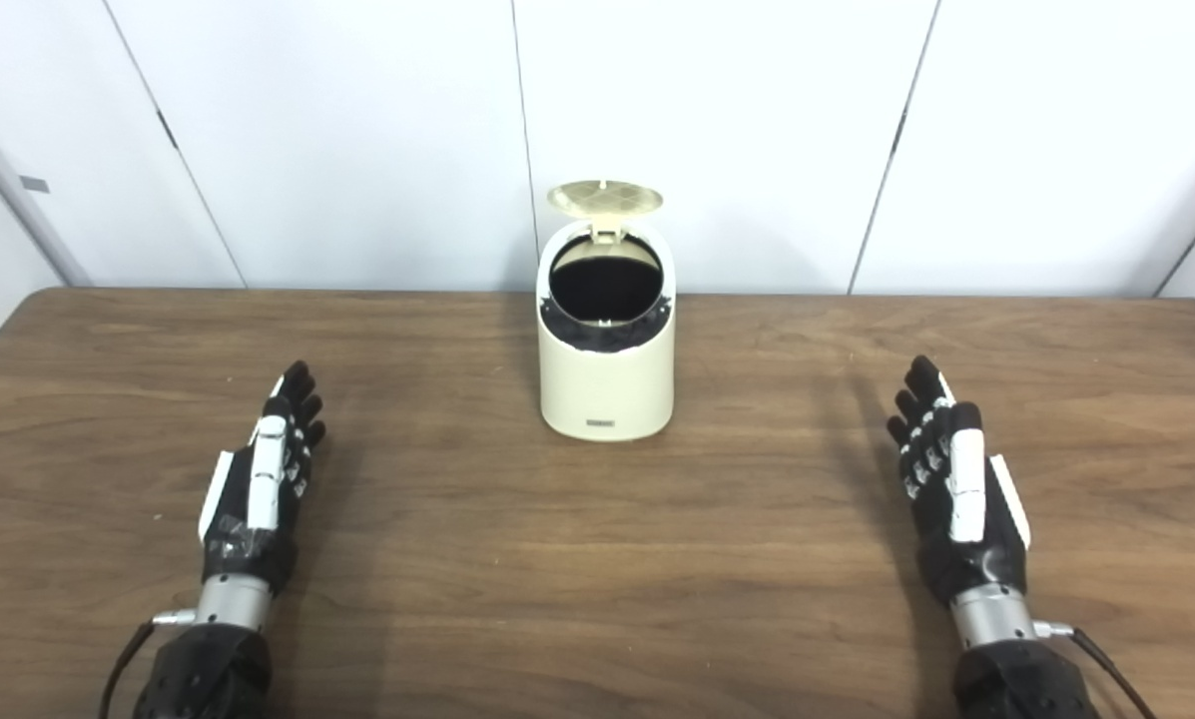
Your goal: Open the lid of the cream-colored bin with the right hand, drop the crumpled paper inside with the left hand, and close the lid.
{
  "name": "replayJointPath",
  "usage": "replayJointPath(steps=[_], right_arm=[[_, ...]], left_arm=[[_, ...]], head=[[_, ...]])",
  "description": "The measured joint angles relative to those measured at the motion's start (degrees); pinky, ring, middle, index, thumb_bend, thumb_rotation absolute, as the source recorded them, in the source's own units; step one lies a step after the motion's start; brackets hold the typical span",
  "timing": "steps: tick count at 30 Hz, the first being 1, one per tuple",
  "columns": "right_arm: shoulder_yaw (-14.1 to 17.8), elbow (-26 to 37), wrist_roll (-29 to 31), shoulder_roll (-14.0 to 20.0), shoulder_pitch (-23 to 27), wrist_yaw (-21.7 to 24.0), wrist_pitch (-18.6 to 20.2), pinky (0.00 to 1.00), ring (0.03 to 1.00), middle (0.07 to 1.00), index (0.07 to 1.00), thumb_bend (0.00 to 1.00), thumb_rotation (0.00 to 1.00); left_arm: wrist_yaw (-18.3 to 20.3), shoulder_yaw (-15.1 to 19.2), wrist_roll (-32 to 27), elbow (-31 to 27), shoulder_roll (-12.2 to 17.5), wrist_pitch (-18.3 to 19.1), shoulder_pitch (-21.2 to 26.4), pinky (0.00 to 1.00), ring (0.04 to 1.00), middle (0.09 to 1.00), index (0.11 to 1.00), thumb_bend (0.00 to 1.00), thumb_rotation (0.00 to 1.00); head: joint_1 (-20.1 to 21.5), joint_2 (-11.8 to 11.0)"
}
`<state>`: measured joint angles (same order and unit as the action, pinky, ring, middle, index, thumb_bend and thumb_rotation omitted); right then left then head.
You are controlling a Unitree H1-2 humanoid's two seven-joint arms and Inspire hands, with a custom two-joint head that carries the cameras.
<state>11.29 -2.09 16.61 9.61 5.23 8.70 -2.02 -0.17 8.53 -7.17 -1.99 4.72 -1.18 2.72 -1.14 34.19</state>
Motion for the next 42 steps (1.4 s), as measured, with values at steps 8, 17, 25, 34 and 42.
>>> replayJointPath(steps=[8,17,25,34,42], right_arm=[[-0.74,0.23,-0.81,0.27,-0.09,0.00,0.00,1.00,1.000,1.000,0.972,0.60,1.00],[-1.91,2.60,-4.20,0.49,0.15,-1.05,0.51,1.00,0.991,0.990,0.941,0.59,1.00],[-5.65,6.01,-13.74,3.07,3.44,-2.43,5.44,0.92,0.934,0.948,0.902,0.57,1.00],[-8.83,8.27,-21.54,4.10,8.05,-2.63,8.37,0.95,0.971,0.966,0.905,0.60,1.00],[-10.93,8.29,-26.18,4.99,14.03,-2.52,8.90,0.95,0.959,0.952,0.907,0.63,1.00]], left_arm=[[0.02,0.54,-0.30,-0.28,0.00,-0.01,-0.17,1.00,1.000,1.000,1.000,0.40,1.00],[0.53,0.55,-0.31,0.20,0.02,-0.08,-0.23,1.00,1.000,1.000,1.000,0.39,0.97],[0.24,0.62,-0.08,0.47,-0.37,-0.39,-0.40,0.97,0.980,0.993,1.000,0.43,0.89],[0.43,0.34,0.16,1.13,-0.53,-2.27,-0.59,1.00,1.000,1.000,1.000,0.43,0.87],[0.48,-0.01,0.45,1.53,-0.57,-3.98,-0.55,1.00,1.000,1.000,1.000,0.40,0.85]], head=[[0.62,0.00],[1.41,-0.70],[2.55,-2.11],[3.25,-3.08],[3.60,-4.30]])
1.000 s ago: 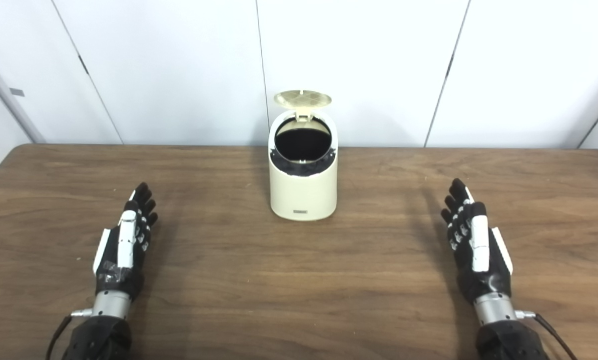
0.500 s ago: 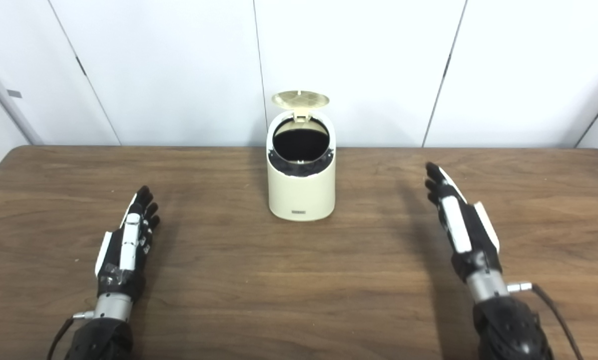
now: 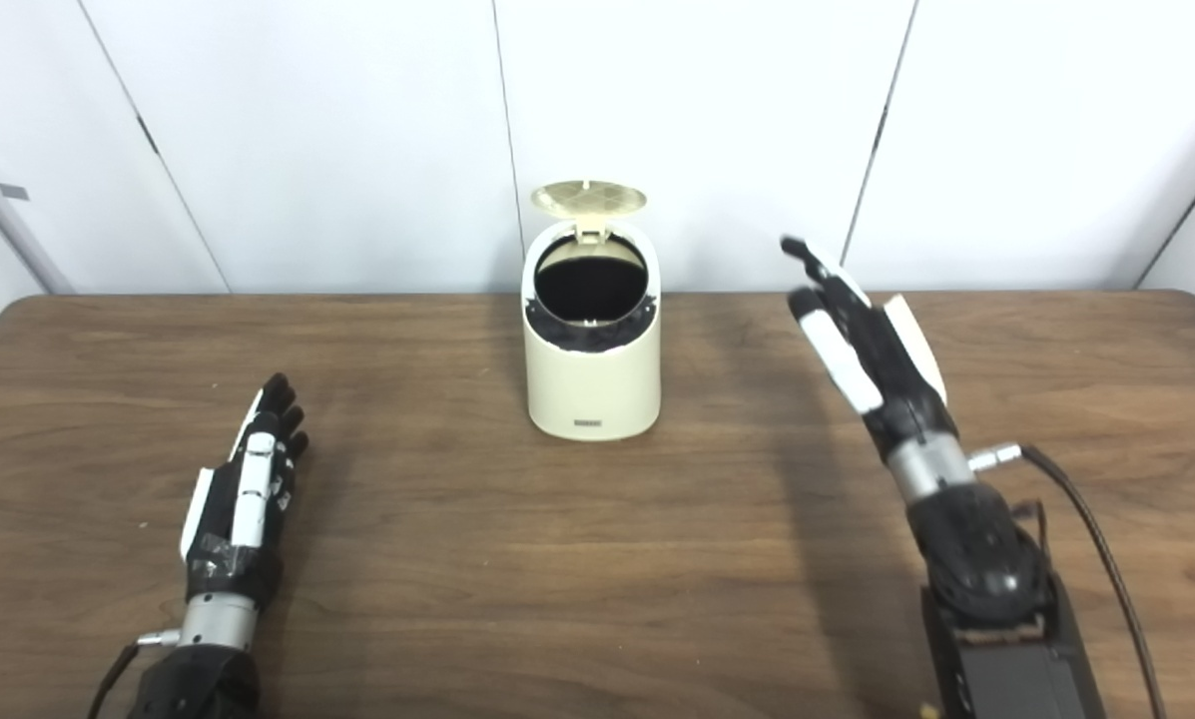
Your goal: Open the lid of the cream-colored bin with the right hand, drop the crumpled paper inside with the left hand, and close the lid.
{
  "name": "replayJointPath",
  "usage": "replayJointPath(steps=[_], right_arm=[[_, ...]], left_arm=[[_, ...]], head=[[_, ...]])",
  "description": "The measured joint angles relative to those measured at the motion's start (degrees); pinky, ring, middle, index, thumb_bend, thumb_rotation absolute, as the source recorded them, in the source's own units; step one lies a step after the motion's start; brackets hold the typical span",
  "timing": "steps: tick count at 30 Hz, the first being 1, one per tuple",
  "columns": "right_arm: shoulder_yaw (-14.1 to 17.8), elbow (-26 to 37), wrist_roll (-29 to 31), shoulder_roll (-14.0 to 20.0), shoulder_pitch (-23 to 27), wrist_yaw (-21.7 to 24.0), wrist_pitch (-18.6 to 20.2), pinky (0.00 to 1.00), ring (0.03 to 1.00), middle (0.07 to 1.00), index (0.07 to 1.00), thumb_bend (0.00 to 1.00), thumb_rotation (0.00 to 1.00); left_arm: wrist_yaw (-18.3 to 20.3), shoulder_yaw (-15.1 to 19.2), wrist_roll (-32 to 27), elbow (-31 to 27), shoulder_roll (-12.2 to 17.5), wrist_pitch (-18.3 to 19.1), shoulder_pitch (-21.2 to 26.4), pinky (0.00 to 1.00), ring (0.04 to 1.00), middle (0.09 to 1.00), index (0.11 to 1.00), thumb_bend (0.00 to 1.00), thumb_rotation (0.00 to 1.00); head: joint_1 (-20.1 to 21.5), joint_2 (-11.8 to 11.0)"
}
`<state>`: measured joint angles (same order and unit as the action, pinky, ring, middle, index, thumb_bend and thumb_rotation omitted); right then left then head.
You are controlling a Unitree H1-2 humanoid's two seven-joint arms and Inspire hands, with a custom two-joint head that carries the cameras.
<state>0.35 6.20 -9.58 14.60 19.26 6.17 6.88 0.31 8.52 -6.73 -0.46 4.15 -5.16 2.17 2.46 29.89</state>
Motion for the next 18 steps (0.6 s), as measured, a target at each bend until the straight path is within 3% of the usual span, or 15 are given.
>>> replayJointPath(steps=[7,12,18], right_arm=[[-2.27,0.00,-5.12,0.35,3.84,0.25,2.98,0.92,0.954,0.946,0.908,0.65,1.00],[-3.90,-0.04,-8.38,0.47,8.32,0.25,3.75,0.89,0.928,0.930,0.902,0.57,1.00],[-5.98,-0.03,-10.77,0.44,10.00,0.68,4.51,0.86,0.914,0.921,0.896,0.56,1.00]], left_arm=[[-0.26,0.06,0.11,0.08,-0.15,-0.26,0.00,1.00,1.000,1.000,1.000,0.38,0.87],[-0.39,0.09,0.11,0.09,-0.25,-0.26,0.01,1.00,0.989,0.999,1.000,0.38,0.87],[-0.52,0.12,0.20,0.30,-0.32,-0.72,0.06,0.99,0.978,0.990,1.000,0.35,0.86]], head=[[-0.26,0.09],[-0.52,0.00],[-0.35,-0.27]])
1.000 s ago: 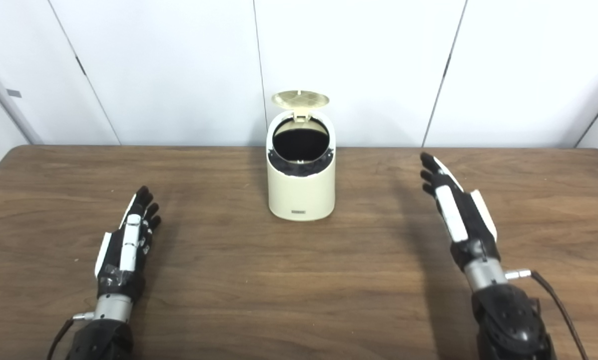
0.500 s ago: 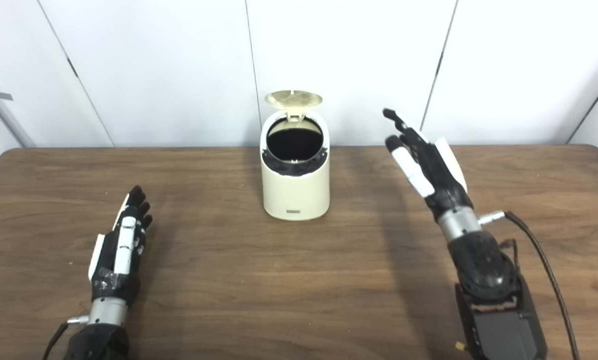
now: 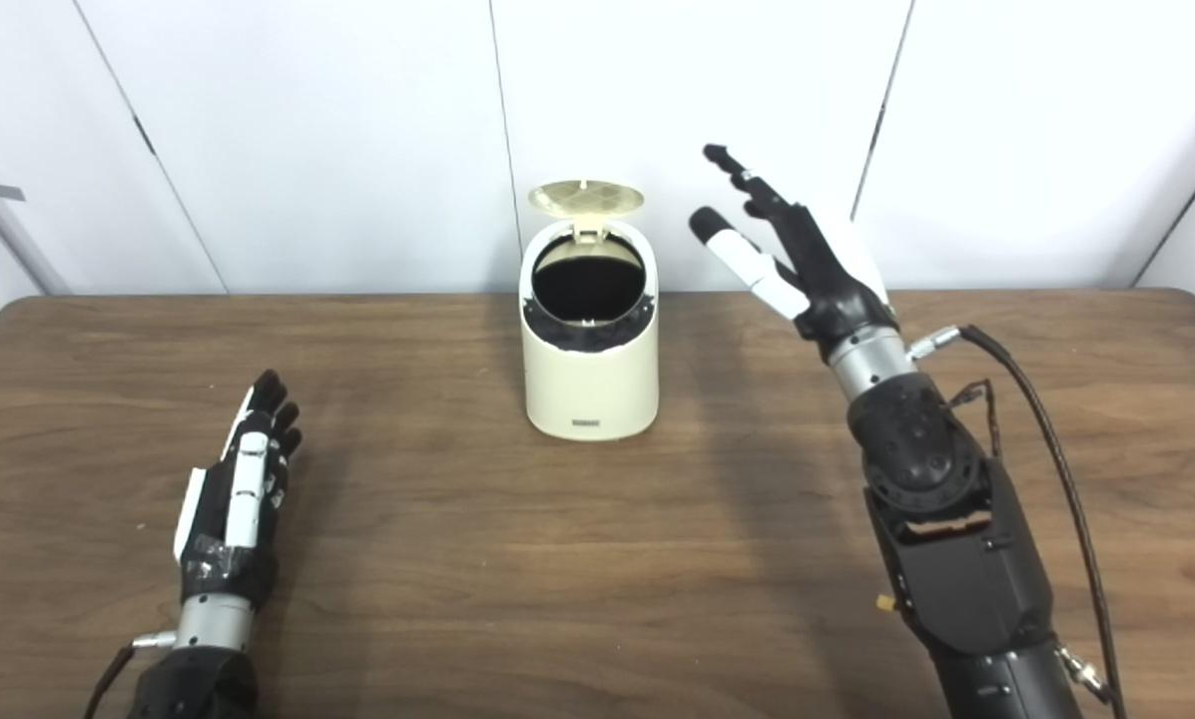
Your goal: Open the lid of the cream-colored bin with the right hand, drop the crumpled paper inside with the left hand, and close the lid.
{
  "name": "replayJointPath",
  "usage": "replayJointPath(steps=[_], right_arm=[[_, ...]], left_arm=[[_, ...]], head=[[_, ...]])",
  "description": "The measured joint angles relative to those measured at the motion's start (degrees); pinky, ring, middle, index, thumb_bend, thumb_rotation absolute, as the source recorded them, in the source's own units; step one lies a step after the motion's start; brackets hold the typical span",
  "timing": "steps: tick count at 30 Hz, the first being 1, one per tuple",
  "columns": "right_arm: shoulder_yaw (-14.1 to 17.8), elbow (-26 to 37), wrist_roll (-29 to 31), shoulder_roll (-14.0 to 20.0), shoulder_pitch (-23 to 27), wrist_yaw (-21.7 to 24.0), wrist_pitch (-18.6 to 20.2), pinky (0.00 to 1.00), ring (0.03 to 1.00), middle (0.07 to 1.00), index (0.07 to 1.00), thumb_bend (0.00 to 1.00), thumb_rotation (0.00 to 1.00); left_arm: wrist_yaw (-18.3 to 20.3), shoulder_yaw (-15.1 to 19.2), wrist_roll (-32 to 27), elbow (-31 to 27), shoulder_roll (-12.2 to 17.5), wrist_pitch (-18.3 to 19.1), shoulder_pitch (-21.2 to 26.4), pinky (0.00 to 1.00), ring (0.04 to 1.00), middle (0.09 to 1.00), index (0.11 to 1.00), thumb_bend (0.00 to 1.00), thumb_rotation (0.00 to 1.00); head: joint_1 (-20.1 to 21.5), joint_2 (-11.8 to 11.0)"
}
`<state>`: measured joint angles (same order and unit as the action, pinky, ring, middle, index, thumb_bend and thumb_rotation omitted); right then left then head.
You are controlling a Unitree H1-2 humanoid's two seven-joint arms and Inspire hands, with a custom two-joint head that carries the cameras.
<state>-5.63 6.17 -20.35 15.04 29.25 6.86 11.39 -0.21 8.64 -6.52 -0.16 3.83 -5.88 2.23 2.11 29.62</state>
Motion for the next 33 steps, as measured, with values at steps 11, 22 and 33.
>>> replayJointPath(steps=[11,22,33], right_arm=[[-1.56,-0.63,-1.15,0.07,4.45,1.89,-0.15,0.83,0.899,0.914,0.888,0.56,1.00],[-3.71,-1.91,-2.52,0.08,5.52,3.42,-0.13,0.83,0.893,0.908,0.892,0.56,1.00],[-5.59,-1.87,-4.98,1.82,6.85,8.06,1.61,0.84,0.905,0.914,0.896,0.52,1.00]], left_arm=[[0.17,0.18,-0.82,1.23,-0.20,-1.15,0.62,0.98,0.978,0.994,1.000,0.35,0.84],[0.07,0.12,-0.61,1.39,-0.23,-1.93,0.67,0.99,0.972,0.993,1.000,0.33,0.87],[0.11,-0.15,-0.59,1.45,-0.38,-1.90,0.67,0.98,0.973,0.990,1.000,0.34,0.89]], head=[[-0.26,-0.61],[-0.26,-0.44],[-0.35,0.35]])
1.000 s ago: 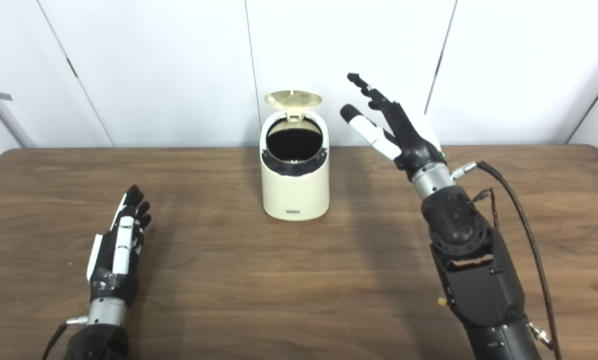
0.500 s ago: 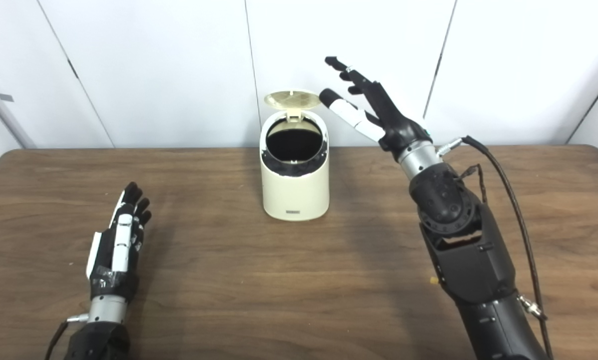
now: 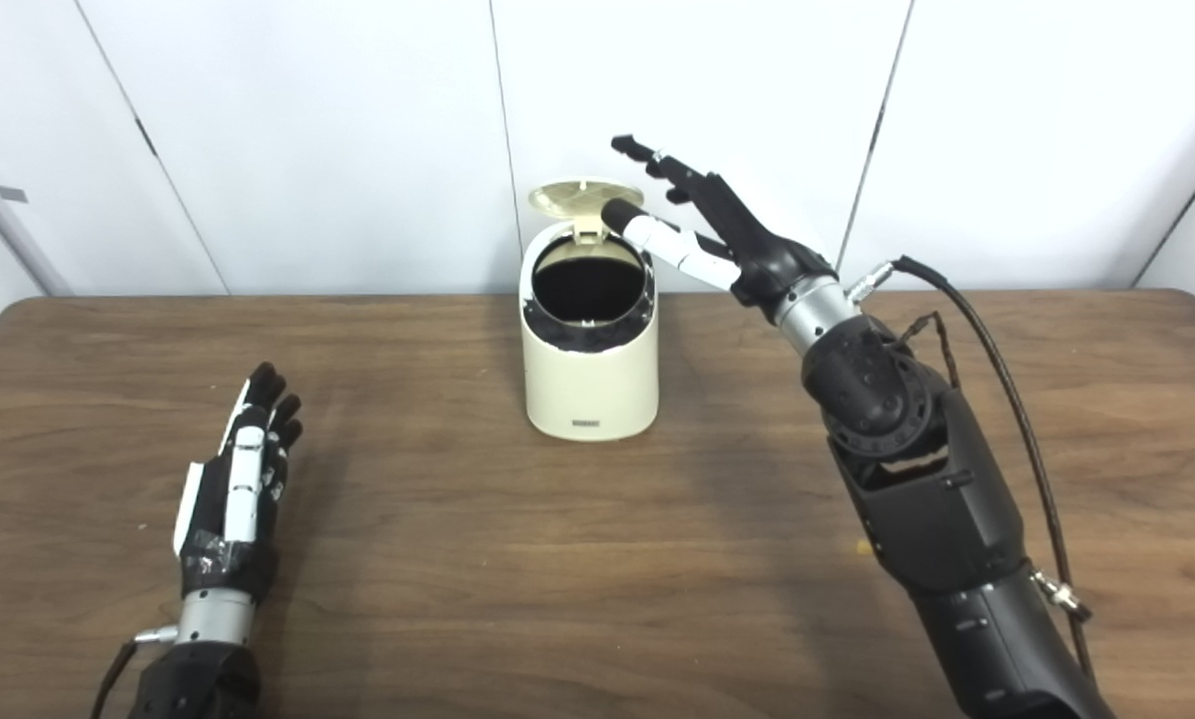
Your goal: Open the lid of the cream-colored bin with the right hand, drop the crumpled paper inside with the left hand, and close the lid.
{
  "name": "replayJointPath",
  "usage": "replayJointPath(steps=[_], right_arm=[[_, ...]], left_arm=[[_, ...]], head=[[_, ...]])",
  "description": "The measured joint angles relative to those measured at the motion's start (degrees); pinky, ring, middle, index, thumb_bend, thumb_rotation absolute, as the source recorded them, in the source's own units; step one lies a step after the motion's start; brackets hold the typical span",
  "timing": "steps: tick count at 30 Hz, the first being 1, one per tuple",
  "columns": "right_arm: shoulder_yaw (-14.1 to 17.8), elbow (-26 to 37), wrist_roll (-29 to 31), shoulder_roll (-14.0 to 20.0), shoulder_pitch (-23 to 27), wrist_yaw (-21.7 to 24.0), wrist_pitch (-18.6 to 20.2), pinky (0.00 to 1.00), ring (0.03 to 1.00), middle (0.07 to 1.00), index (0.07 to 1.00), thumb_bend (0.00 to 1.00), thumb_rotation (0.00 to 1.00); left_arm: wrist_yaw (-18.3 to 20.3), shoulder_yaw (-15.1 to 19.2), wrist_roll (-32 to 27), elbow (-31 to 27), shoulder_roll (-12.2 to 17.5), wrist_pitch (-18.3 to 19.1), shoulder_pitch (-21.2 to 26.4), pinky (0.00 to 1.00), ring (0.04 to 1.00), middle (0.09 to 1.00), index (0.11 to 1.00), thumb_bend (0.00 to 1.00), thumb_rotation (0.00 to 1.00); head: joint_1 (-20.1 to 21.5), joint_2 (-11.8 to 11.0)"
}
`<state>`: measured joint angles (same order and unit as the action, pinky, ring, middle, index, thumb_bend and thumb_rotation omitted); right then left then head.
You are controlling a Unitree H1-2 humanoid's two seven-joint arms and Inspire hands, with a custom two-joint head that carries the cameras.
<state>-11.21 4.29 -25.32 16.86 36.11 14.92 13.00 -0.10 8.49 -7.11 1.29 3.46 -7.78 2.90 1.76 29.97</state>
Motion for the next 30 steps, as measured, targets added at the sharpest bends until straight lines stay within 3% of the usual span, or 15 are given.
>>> replayJointPath(steps=[12,30], right_arm=[[-1.15,0.27,-2.48,2.14,0.04,3.56,1.27,0.97,0.995,0.941,0.879,0.52,1.00],[-2.88,1.34,-4.08,2.50,0.04,6.72,2.34,0.96,1.000,0.950,0.891,0.59,1.00]], left_arm=[[-0.39,-0.98,2.21,0.36,-1.24,0.01,0.40,0.96,0.962,0.976,0.997,0.37,0.83],[-1.44,-1.08,2.51,1.12,-1.78,-0.02,0.99,0.97,0.957,0.969,0.989,0.38,0.80]], head=[[-0.35,0.00],[0.26,0.18]])
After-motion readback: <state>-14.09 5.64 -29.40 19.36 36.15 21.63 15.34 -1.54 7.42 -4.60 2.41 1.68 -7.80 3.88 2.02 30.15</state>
